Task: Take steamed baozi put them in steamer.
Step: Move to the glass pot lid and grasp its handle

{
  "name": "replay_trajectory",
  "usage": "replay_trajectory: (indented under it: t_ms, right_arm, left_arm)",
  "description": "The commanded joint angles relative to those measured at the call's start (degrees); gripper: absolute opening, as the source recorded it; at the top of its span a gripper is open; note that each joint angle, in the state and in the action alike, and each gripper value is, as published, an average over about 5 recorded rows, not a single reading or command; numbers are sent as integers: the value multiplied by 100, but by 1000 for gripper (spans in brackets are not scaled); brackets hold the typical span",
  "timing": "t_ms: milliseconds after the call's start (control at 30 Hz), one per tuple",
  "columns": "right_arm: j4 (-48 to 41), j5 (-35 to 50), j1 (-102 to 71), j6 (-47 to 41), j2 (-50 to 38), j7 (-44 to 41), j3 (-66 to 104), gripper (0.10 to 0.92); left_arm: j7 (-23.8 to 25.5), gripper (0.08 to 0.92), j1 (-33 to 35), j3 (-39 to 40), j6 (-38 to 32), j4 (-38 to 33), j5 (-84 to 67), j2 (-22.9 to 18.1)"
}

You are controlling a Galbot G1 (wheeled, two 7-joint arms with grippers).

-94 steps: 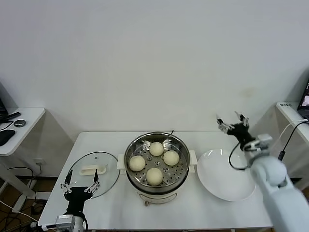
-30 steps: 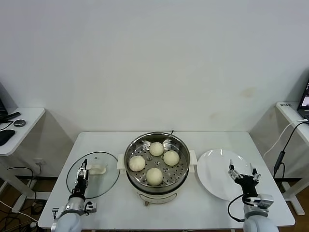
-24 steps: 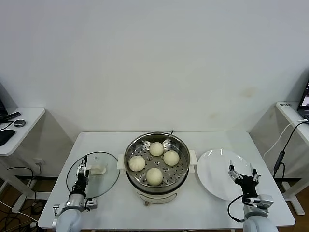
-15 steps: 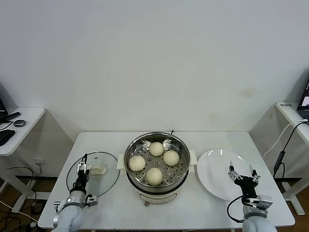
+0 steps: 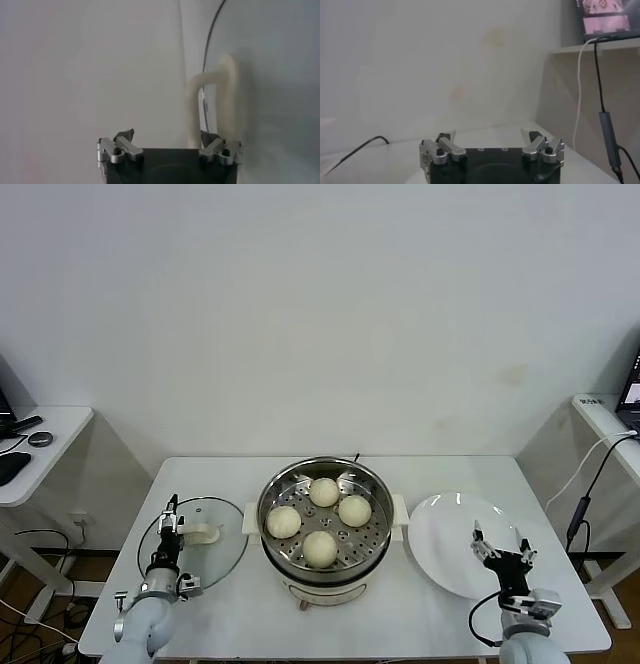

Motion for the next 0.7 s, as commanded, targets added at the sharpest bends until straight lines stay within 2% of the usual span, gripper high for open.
replay_trajectory:
  t_ms: [33, 200, 333, 433, 700]
  right_arm:
    - [-27, -16, 10, 11, 18, -3, -21, 823]
    - [-31, -33, 8, 22, 18, -9, -40, 823]
    - [-23, -42, -9, 34, 15, -11, -52, 823]
    - [-14, -36, -20, 35, 8, -10, -44, 823]
    - [55, -30, -24, 13, -8, -26, -52, 823]
  left_arm:
    - [-27, 823, -102, 24, -16, 151, -284, 9]
    - [-8, 795, -85, 16, -26, 154, -313, 1]
    - [-72, 662, -26, -31, -10, 104, -300, -39]
    - [-33, 576, 123, -145, 83, -218, -301, -106]
    - [822, 351, 626, -250, 766, -1502, -412, -126]
